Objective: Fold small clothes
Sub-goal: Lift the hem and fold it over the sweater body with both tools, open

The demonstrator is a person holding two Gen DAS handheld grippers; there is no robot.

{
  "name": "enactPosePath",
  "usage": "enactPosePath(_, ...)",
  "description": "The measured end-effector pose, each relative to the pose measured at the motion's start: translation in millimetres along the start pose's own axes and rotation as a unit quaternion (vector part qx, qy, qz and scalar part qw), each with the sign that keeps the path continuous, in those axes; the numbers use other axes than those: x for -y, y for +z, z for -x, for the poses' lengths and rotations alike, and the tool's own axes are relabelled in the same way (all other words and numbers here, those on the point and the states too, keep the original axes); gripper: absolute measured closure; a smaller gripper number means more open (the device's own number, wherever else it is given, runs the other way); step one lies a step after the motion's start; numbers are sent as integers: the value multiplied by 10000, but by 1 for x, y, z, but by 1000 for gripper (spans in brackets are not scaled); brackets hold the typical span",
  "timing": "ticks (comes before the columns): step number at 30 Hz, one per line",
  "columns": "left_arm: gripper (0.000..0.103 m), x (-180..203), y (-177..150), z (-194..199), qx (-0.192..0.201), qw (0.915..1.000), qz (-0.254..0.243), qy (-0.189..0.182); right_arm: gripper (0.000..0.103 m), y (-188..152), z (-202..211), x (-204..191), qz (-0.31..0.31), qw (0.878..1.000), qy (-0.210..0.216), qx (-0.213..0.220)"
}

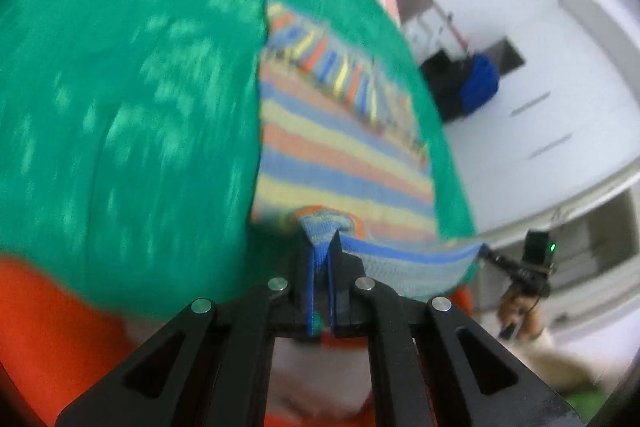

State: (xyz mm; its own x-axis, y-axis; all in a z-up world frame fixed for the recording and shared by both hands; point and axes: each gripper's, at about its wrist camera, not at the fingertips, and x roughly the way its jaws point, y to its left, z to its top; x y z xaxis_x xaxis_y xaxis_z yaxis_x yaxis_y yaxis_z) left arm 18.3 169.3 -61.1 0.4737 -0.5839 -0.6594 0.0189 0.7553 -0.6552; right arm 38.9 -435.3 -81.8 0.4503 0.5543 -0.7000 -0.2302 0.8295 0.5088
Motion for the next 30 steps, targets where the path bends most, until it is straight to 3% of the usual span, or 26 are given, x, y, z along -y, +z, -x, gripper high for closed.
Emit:
enactPosePath(4,100,3,71,-44,276,9994,-200,72,98,75,-9,15,-234,9979,111,598)
enactPosePath(10,100,2,189,-134,398,9972,-173,602,98,178,-60,43,-487,9950,-102,861)
enactPosePath(15,100,-13,247,-184,395,9950,138,908,98,248,-112,71,-756,9933,-191,848)
enactPosePath(18,99,-20,263,-211,391,9923,64,1173,98,275,-143,87,-852,9926,-335,802)
enactPosePath(21,83,-28,275,-227,538,9888,223,1375,95,288,-172,108,-1035,9910,-351,766)
enactPosePath(23,39,-35,283,-223,642,9869,448,1409,88,288,-182,123,-1279,9875,-449,807)
enactPosePath(25,30,-41,280,-198,1072,9836,637,1305,64,286,-173,131,-1458,9824,-551,1025)
enactPosePath(28,28,-40,266,-167,1188,9831,424,1326,62,287,-137,123,-1317,9775,-857,1404)
enactPosePath(30,25,-32,242,-149,1153,9827,-25,1448,62,290,-120,99,-819,9850,-954,1184)
